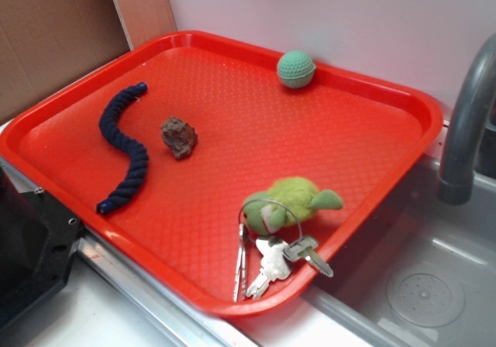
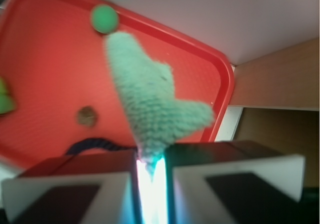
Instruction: Grab the blue cloth.
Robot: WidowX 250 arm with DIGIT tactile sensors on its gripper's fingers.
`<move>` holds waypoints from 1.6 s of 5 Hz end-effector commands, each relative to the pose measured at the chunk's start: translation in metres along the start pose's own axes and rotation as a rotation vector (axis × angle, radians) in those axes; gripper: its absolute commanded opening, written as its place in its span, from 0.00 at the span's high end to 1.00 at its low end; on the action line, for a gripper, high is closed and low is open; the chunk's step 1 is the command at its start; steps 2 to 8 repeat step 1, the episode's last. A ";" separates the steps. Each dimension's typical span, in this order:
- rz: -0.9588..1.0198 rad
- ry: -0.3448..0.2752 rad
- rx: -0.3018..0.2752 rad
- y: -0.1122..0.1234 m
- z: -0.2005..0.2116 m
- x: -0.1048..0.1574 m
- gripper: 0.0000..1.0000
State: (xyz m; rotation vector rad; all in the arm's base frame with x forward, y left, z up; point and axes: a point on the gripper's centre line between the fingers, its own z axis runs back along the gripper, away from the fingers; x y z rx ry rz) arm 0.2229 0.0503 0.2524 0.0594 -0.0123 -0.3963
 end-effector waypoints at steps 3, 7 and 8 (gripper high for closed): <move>0.011 -0.005 0.062 -0.044 0.061 -0.017 1.00; 0.011 -0.005 0.062 -0.044 0.061 -0.017 1.00; 0.011 -0.005 0.062 -0.044 0.061 -0.017 1.00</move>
